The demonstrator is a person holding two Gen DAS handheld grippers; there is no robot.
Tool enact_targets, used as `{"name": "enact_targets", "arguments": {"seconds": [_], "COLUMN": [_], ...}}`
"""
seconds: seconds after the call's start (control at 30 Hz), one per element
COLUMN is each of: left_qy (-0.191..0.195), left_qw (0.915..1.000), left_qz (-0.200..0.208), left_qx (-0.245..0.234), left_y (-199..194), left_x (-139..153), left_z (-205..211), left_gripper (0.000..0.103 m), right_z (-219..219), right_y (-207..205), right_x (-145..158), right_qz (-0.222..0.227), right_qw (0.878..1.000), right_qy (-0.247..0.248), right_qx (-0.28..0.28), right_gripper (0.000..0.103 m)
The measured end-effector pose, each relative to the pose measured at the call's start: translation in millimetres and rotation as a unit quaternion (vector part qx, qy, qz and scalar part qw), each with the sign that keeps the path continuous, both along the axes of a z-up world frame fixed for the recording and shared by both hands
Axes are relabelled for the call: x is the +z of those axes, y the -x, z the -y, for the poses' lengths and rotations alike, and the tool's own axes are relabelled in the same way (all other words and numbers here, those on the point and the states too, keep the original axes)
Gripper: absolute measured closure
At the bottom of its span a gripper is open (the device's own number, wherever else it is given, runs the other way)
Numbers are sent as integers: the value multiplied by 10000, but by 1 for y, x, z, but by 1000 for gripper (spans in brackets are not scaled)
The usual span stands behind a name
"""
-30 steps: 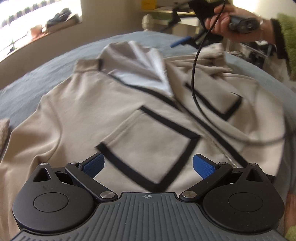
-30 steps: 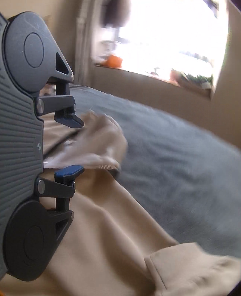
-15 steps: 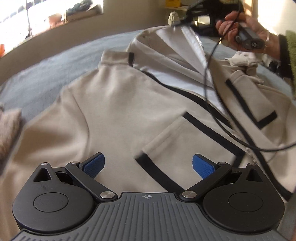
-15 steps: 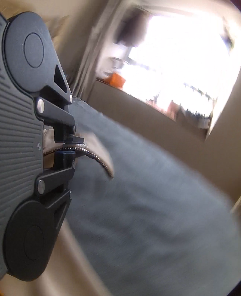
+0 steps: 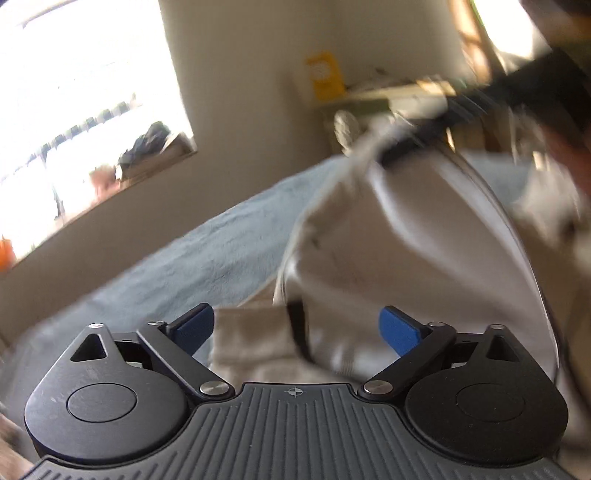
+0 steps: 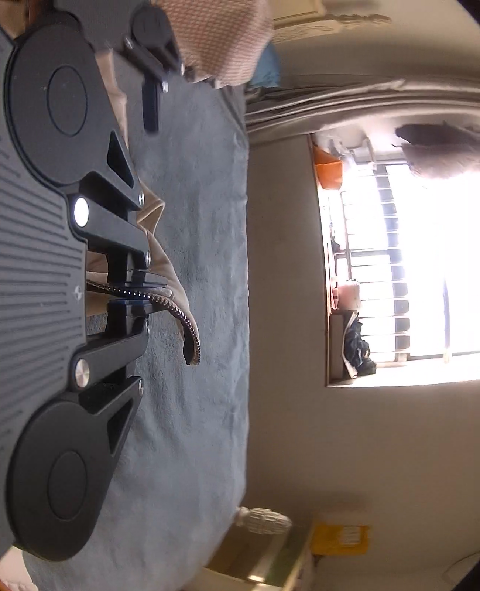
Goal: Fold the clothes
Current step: 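Lift the zipper edge with the right gripper while the left gripper grasps the hoodie body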
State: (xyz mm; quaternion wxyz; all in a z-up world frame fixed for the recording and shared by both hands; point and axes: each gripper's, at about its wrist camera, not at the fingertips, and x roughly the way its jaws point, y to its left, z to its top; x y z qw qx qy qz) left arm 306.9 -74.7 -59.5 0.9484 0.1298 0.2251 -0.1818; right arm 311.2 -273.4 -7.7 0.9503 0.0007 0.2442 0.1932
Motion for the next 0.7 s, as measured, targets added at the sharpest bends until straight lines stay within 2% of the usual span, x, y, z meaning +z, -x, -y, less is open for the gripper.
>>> {"name": "enact_targets", "arguments": {"seconds": [0.03, 0.07, 0.1, 0.13, 0.2, 0.27, 0.37, 0.47, 0.53, 0.6, 0.7], "left_qy": [320, 613, 841, 1006, 1190, 1150, 1172, 1371, 1398, 1402, 1488], "left_qw": [9994, 9977, 9956, 9938, 9916, 9920, 9899, 9841, 9831, 9832, 9801], "left_qz": [-92, -183, -265, -336, -451, -521, -784, -1124, -1183, -1167, -1301], "left_qx": [118, 239, 313, 341, 231, 35, -137, -89, -22, 44, 192], "left_y": [-8, -15, -21, -26, -35, -40, -54, -69, -74, -78, -85], "left_x": [3, 4, 4, 4, 0, -5, -21, -37, -42, -43, -44], "left_z": [-3, -5, -6, -6, 0, 13, 31, 41, 48, 54, 55], "left_gripper": [17, 29, 38, 43, 53, 57, 57, 57, 56, 47, 42], "right_z": [5, 11, 17, 22, 31, 34, 37, 37, 33, 29, 23], "right_y": [-3, -5, -6, -8, -10, -11, -10, -10, -11, -10, -8], "right_x": [0, 1, 1, 2, 4, 5, 7, 8, 8, 7, 5], "right_qz": [-43, -87, -105, -122, -127, -85, 25, 121, 132, 107, 52], "right_qw": [9999, 9997, 9994, 9989, 9980, 9976, 9964, 9949, 9944, 9935, 9915], "right_qy": [-107, -213, -332, -452, -597, -645, -724, -787, -722, -693, -697], "right_qx": [0, -1, 33, 68, 140, 241, 431, 623, 756, 898, 1099], "right_gripper": [97, 97, 97, 97, 97, 97, 98, 98, 98, 98, 98]}}
